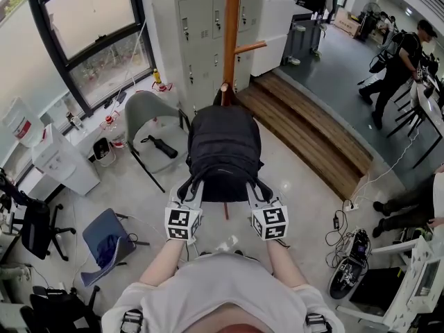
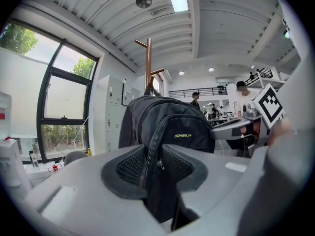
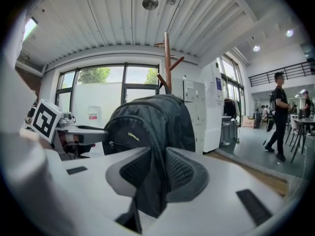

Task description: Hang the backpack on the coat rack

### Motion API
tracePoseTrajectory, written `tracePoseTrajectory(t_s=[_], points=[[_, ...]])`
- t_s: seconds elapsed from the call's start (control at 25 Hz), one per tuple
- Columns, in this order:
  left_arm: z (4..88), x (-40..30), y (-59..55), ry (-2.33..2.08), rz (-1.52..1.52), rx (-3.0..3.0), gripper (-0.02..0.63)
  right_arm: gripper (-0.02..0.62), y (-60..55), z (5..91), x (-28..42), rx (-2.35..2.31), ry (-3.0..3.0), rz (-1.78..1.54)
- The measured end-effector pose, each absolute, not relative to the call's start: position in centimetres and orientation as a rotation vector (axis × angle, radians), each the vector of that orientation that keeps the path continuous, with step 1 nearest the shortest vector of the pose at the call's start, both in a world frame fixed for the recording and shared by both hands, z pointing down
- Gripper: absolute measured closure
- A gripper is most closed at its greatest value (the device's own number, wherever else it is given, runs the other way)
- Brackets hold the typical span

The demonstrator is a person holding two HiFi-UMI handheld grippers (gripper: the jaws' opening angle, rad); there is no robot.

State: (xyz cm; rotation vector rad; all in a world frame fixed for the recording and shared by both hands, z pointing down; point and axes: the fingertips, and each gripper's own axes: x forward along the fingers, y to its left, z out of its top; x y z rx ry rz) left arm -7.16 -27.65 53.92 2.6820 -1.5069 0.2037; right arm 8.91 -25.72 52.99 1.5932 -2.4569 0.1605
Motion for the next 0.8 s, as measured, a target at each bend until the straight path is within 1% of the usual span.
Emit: tracePoseTrajectory(t_s=[0.08, 0.2, 0.28, 0.56, 0.8], points=[[53.4, -7.2, -27.5, -1.519, 0.183, 2.684, 0.497, 0.498, -25.7, 52.8, 9.3, 1.620, -2.466, 0.184], [52.8, -7.3, -27.0, -1.529, 0.158, 2.692, 0.494, 0.421, -25.6, 52.8, 9.7, 1.658, -2.466, 0.223], [52.4, -7.4, -26.7, -1.530, 0.134, 2.686, 0.492, 0.400, -25.4, 52.6, 10.0, 1.684, -2.460, 0.239], [48.6, -8.0, -26.1, -1.552, -0.009, 2.724, 0.492, 0.393, -24.7, 49.3, 11.2, 1.752, -2.487, 0.199], [45.8, -9.9, -25.6, -1.615, -0.106, 2.727, 0.494, 0.394, -23.9, 46.7, 12.4, 1.812, -2.498, 0.158]])
